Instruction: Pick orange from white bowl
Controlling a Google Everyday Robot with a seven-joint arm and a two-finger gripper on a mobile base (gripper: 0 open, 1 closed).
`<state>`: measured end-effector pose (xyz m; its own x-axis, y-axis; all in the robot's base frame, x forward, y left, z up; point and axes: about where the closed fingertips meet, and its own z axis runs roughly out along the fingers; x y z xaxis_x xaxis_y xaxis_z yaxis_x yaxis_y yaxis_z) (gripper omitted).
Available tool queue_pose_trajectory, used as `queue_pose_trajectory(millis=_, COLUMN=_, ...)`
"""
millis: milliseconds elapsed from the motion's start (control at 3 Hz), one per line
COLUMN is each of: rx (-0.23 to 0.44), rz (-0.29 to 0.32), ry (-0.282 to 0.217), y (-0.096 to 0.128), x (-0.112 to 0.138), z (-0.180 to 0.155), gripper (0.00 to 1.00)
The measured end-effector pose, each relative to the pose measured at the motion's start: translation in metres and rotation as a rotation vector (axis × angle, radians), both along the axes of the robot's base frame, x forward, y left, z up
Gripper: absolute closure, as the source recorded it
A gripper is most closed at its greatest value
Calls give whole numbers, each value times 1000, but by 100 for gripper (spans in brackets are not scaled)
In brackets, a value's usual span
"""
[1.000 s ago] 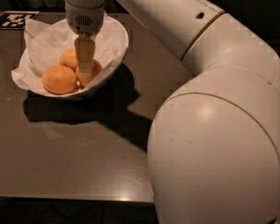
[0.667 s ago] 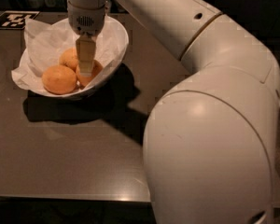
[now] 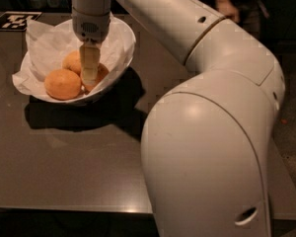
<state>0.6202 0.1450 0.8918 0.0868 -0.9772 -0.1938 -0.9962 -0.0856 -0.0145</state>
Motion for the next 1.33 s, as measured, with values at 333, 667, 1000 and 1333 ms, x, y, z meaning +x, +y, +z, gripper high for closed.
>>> queue_pose_trajectory(millis=333, rx=2, rz=-1, ry=31, y=2, x=0, z=-11, gripper=28)
queue_pose_trajectory(millis=667, rx=0, rz=-2, ry=56, y=3, x=0, z=-22, gripper=27)
queue_pose_trajectory(millis=1000, rx=-3, rz=-5, ry=78, y=3, x=-1, z=-31, gripper=27)
queue_pose_trajectory(millis=1333, rx=3, rz=-9, ry=85, y=0, x=-1, z=-37, gripper=45)
